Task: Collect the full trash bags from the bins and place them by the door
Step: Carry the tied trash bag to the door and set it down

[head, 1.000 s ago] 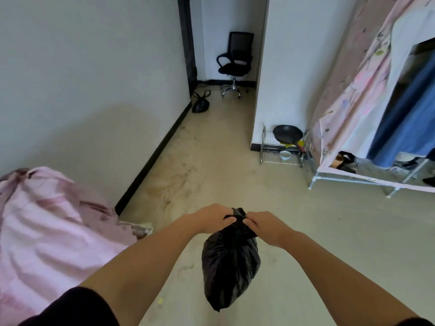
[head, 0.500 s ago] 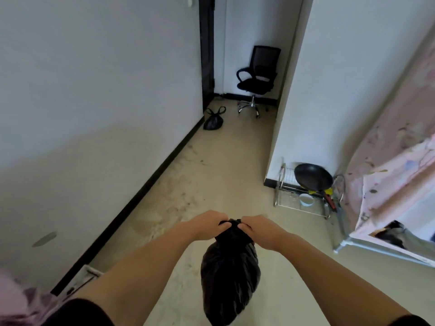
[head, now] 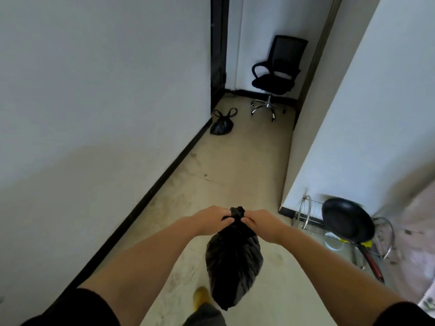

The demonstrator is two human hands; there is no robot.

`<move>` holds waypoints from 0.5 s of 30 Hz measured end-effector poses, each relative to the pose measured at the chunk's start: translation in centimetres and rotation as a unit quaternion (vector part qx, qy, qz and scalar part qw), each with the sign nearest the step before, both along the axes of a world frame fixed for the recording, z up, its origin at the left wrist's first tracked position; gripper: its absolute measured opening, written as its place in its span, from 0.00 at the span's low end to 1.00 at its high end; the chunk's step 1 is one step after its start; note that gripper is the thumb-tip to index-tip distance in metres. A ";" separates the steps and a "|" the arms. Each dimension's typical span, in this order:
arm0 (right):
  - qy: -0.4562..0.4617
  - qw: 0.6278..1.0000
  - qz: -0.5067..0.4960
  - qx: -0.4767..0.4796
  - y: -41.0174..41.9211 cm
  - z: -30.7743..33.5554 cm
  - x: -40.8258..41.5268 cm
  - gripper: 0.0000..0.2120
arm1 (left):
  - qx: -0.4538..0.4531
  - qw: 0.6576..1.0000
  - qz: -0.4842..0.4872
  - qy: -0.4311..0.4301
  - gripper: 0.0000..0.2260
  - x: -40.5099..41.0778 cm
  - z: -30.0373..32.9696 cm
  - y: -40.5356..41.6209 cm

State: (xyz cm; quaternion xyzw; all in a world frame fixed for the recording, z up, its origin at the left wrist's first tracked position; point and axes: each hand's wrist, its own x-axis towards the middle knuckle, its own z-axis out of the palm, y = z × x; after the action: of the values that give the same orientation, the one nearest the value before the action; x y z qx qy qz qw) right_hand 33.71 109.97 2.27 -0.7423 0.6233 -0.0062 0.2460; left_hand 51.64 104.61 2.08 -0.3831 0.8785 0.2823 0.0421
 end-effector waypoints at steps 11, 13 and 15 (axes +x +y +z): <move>-0.025 0.999 -0.045 0.006 -25.8 1.0 -3.8 0.14 | 0.014 1.000 -0.022 -0.006 0.14 -3.8 1.3 -27.1; -0.020 0.999 -0.031 0.004 -30.4 0.7 -4.8 0.14 | 0.012 1.000 -0.018 -0.008 0.15 -4.6 0.8 -31.6; -0.011 1.000 -0.014 0.001 -35.4 0.2 -6.0 0.14 | 0.013 1.000 -0.009 -0.009 0.14 -5.7 0.3 -36.3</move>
State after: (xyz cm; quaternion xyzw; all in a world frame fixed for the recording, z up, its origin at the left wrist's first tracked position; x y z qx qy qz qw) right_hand 27.73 74.61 2.51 -0.7330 0.6310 -0.0171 0.2534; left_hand 45.92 68.32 2.38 -0.3772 0.8776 0.2901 0.0577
